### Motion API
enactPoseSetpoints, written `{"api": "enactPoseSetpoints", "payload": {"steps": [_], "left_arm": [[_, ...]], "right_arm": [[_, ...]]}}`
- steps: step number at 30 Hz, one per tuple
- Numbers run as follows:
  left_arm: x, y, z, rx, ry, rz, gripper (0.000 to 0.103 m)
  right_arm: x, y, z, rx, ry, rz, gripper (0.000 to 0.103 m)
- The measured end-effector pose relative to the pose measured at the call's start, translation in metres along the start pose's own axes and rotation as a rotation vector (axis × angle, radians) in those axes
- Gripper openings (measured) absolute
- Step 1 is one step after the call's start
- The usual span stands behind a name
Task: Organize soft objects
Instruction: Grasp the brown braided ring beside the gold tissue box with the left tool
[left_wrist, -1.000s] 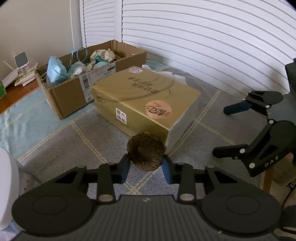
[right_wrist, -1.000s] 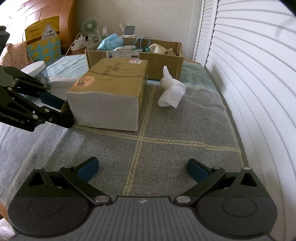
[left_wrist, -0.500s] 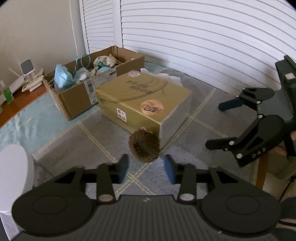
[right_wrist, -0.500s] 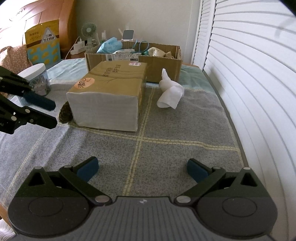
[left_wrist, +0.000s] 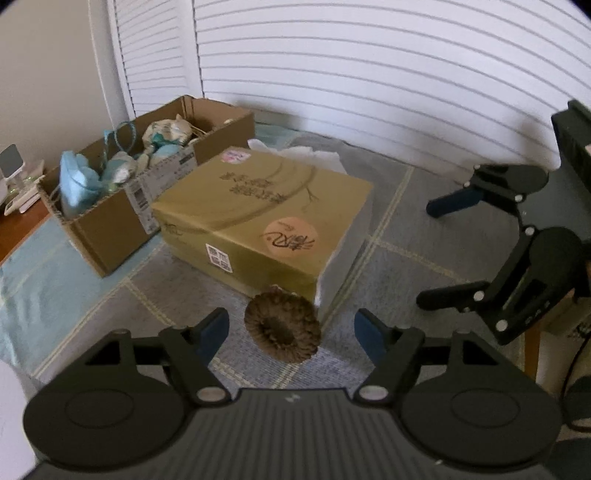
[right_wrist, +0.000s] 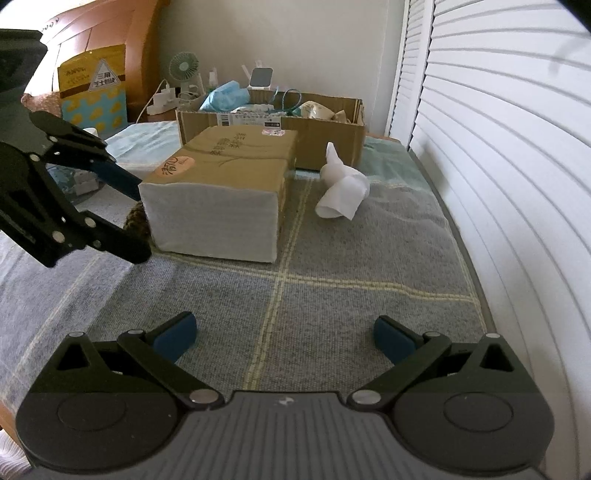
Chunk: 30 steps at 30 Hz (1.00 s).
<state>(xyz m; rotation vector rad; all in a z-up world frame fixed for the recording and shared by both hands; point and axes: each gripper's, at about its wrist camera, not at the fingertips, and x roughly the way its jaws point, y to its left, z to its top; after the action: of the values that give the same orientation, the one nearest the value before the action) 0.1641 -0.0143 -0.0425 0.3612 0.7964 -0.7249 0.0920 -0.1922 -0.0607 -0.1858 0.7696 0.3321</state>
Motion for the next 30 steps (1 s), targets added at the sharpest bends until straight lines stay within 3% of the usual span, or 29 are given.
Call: {"api": "enactPoseSetpoints", "payload": {"steps": [10, 18, 22, 25, 30], "left_arm": [[-0.002, -0.005, -0.004, 0.052, 0.043, -0.084, 0.075], [0.002, 0.003, -0.005, 0.033, 0.045, -0.067, 0.071], [0.005, 0.006, -0.005, 0.016, 0.045, -0.089, 0.054], [0.002, 0.005, -0.006, 0.011, 0.043, -0.08, 0.034], [-0.011, -0.004, -0.009, 0.028, 0.059, -0.003, 0.033]], "right_arm": [[-0.001, 0.0, -0.001, -0.006, -0.008, 0.005, 0.103], [-0.001, 0.0, -0.002, -0.006, -0.014, 0.005, 0.103], [-0.001, 0.0, -0.002, -0.007, -0.012, 0.005, 0.103], [-0.001, 0.0, -0.002, -0.006, -0.012, 0.005, 0.103], [-0.001, 0.001, -0.001, -0.006, -0.007, 0.0, 0.103]]}}
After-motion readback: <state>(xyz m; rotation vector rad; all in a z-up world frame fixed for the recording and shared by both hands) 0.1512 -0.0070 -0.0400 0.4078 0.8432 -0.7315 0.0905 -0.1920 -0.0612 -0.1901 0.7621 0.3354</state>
